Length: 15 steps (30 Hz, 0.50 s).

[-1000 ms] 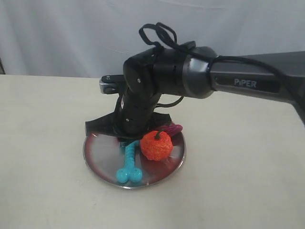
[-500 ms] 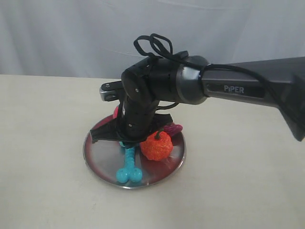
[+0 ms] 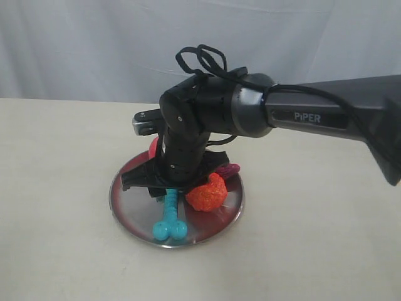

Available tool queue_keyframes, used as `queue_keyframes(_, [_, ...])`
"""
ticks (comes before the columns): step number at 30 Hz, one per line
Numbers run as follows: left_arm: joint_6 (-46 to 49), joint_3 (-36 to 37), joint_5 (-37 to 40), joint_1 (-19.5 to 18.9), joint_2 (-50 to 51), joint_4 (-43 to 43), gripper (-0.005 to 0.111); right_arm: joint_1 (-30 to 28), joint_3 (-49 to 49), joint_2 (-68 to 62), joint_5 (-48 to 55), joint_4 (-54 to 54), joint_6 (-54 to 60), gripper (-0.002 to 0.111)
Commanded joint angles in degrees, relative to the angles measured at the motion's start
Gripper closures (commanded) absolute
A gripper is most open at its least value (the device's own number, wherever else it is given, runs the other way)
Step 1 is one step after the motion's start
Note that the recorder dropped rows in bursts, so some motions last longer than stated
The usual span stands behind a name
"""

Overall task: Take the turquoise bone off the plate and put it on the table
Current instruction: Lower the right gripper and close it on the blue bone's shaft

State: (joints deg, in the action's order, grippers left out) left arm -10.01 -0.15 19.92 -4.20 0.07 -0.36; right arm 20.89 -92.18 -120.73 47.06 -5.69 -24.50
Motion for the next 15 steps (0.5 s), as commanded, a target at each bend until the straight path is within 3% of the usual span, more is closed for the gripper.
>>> queue_keyframes(1, [-0.11,0.15,-0.31,-0.26,-0.07,-0.06,0.107,0.06,-0.42,-0.10,-0.85,-0.18,-0.25,0.059])
queue_keyframes(15, [-0.11,0.15,-0.31,-0.26,-0.07,-0.06,0.107,0.06,-0.42,-4.00,-4.32,-0.91,-1.58,0.059])
